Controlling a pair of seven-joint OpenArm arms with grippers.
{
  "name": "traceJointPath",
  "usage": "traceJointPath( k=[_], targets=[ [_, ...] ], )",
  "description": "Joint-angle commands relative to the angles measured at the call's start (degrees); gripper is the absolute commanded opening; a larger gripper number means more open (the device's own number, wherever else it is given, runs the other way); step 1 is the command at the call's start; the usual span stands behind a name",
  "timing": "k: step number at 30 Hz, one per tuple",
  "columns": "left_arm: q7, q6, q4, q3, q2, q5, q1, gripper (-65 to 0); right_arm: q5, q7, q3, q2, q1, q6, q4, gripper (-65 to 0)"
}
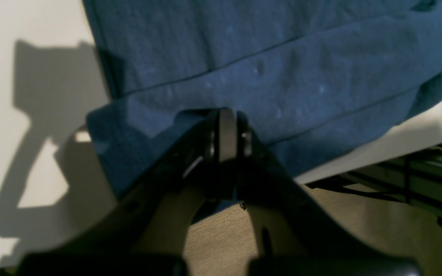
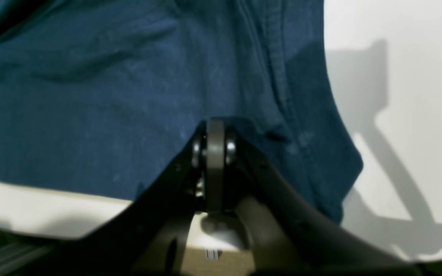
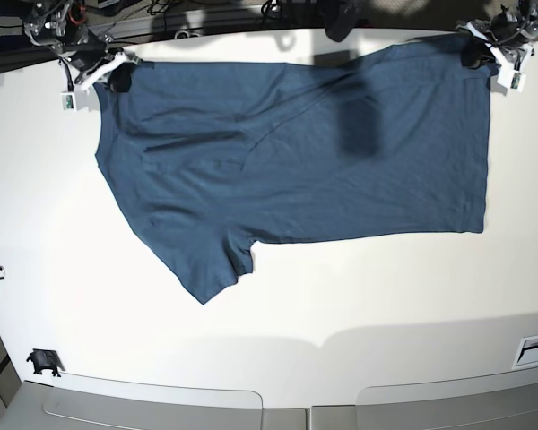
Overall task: Fold the T-shirt properly
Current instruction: 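Pull both held corners toward the robot, stretching the shirt flat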
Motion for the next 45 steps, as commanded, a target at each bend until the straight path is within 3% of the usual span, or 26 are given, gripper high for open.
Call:
traceJointPath(
  k=[1, 5, 14, 25, 33, 45],
  targets=[
    [5.5, 0.9, -0.5, 0.4, -0.3, 4.8, 1.3, -65.0, -2.9, -3.4, 0.2, 0.6, -1.4, -0.5, -0.1, -65.0],
    [5.6, 0.9, -0.5, 0.4, -0.3, 7.7, 1.3, -65.0, -3.0, -3.4, 1.9, 0.5, -2.0, -0.6, 0.0, -65.0],
    [5.6, 0.9, -0.5, 0.4, -0.3, 7.7, 1.3, -65.0, -1.0, -3.0, 7.4, 0.6, -2.0, -0.6, 0.0, -65.0],
    [5.3, 0.9, -0.5, 0.4, -0.3, 7.5, 1.2, -65.0, -0.9, -2.5, 7.7, 0.6, -1.9, -0.6, 0.7, -65.0],
    [4.9, 1.0, -0.5, 0.4, -0.3, 7.5, 1.1, -65.0, -0.9, -2.0, 7.7, 0.5, -1.9, -0.7, 6.0, -65.0],
    [4.3, 0.9, -0.5, 0.4, -0.3, 7.5, 1.1, -65.0, -0.9, 3.2, 7.7, 0.5, -1.9, -0.7, 17.5, -65.0]
  ],
)
